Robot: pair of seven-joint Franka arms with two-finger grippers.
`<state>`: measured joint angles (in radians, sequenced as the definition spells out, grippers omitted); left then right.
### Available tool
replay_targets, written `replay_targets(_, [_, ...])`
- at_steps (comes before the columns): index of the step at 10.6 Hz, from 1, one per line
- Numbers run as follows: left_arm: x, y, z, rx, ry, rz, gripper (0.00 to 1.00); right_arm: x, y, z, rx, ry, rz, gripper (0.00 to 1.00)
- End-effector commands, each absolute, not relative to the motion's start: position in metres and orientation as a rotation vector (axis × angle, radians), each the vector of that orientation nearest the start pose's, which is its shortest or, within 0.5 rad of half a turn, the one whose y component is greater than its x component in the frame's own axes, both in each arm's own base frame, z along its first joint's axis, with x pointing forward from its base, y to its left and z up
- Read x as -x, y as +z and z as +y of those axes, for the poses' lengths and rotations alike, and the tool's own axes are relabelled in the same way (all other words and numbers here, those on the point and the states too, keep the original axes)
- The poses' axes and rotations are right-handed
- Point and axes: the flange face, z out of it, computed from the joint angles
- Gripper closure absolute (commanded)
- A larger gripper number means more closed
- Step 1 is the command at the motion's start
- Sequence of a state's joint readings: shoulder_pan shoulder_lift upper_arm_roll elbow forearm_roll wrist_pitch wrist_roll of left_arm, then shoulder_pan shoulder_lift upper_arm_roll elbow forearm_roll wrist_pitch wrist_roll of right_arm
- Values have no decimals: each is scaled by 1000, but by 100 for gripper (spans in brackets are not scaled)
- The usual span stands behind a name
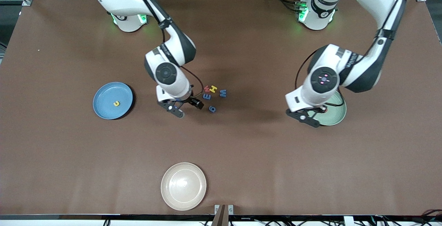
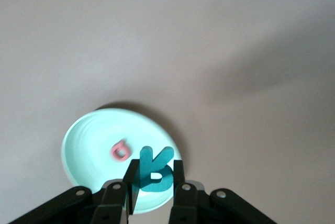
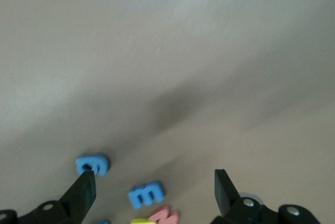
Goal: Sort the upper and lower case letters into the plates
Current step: 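Carry the teal R to the green plate while the right gripper reaches the letters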
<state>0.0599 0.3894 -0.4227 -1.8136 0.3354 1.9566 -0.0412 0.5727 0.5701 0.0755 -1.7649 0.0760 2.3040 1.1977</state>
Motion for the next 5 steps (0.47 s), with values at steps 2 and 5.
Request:
replay_targets(2, [-576, 303, -76, 2915, 405, 565, 100, -539, 211, 451, 2907, 128, 1062, 0])
replay_targets(5, [-554, 258, -49, 2984, 520, 484, 100, -543, 188, 468, 2924, 110, 1023, 0])
